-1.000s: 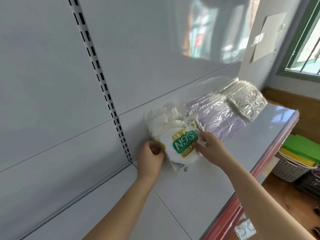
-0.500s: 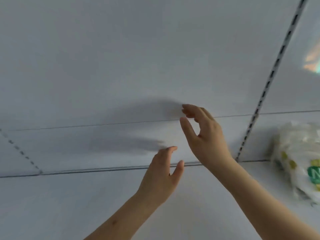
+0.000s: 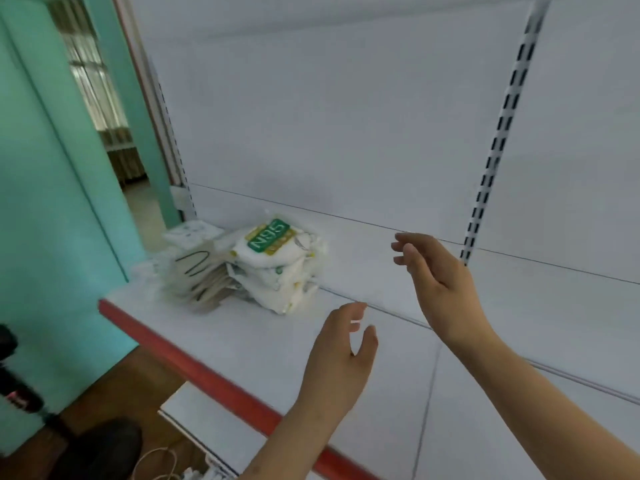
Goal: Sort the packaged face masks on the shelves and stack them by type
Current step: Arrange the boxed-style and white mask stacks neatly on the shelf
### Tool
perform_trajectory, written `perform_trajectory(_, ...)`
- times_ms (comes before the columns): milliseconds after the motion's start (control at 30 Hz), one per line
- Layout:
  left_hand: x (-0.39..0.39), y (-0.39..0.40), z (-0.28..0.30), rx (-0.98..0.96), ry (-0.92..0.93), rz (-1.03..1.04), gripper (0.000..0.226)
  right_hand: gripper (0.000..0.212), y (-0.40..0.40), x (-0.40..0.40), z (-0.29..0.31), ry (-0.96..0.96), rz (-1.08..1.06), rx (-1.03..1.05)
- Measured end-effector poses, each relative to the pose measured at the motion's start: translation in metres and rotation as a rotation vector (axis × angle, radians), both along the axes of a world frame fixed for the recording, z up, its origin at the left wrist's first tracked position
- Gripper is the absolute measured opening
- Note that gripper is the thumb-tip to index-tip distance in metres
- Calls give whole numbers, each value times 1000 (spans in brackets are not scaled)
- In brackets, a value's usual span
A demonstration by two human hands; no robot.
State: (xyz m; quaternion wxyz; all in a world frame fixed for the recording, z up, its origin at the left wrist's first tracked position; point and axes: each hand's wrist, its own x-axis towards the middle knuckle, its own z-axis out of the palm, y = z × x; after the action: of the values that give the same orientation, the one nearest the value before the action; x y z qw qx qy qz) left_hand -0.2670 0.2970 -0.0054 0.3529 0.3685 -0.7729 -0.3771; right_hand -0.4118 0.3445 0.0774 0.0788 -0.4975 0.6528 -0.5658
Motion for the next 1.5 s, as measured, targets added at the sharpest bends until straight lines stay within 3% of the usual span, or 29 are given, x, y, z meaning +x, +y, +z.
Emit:
perform_trajectory(200, 83, -99, 18, 13, 183, 175, 21, 27, -104, 64, -4, -14, 28, 127)
perform_trajectory(333, 108, -170, 30, -62, 231, 394, 17, 28, -159, 73, -11, 156, -51, 209)
perform_trajectory(467, 118, -229, 29, -184, -119, 511, 40, 55, -206, 74, -23, 390, -219, 400)
perform_trajectory(567, 117, -253, 28, -112, -363, 389, 50, 69, -230, 80, -30, 366, -229, 577)
perform_trajectory(633, 117, -263, 24, -108, -411, 315, 49, 71, -238, 83, -28, 349, -238, 642)
perform_trajectory(733, 121, -274, 23, -215, -273, 241, 42, 64, -235, 86, -21, 274, -298, 599)
perform_trajectory(867, 122, -281, 34, -265, 120, -41, 33, 46, -201, 103, -16, 55, -392, 366)
perform_trajectory(933, 125, -275, 43, -156, 264, -174, 28, 49, -180, 118, -17, -84, -403, 323)
perform_trajectory(1000, 129, -264, 45, 179, 434, -317, 42, 59, -162, 135, -26, -208, -418, 263)
perform_trajectory(1067, 137, -257, 36, 496, 480, -366, 63, 60, -152, 155, -44, -341, -359, 221)
perform_trajectory(1100, 143, -254, 30, 550, 442, -370, 63, 58, -152, 163, -53, -402, -330, 225)
perform_trajectory(1200, 167, -253, 12, 582, 382, -317, 38, 49, -168, 163, -65, -487, -451, 170)
perform_trajectory(1267, 182, -259, 3, 594, 393, -261, 34, 48, -188, 144, -65, -370, -634, 154)
perform_trajectory(1300, 187, -262, -1, 605, 384, -254, 31, 55, -200, 135, -62, -279, -663, 242)
perform_trajectory(1367, 195, -263, -4, 634, 355, -233, 26, 64, -226, 123, -61, -140, -598, 523)
perform_trajectory(1400, 197, -262, -5, 644, 339, -230, 26, 59, -237, 120, -62, -124, -545, 610)
perform_trajectory(1500, 199, -258, -7, 652, 310, -261, 25, 46, -246, 111, -73, -258, -518, 516)
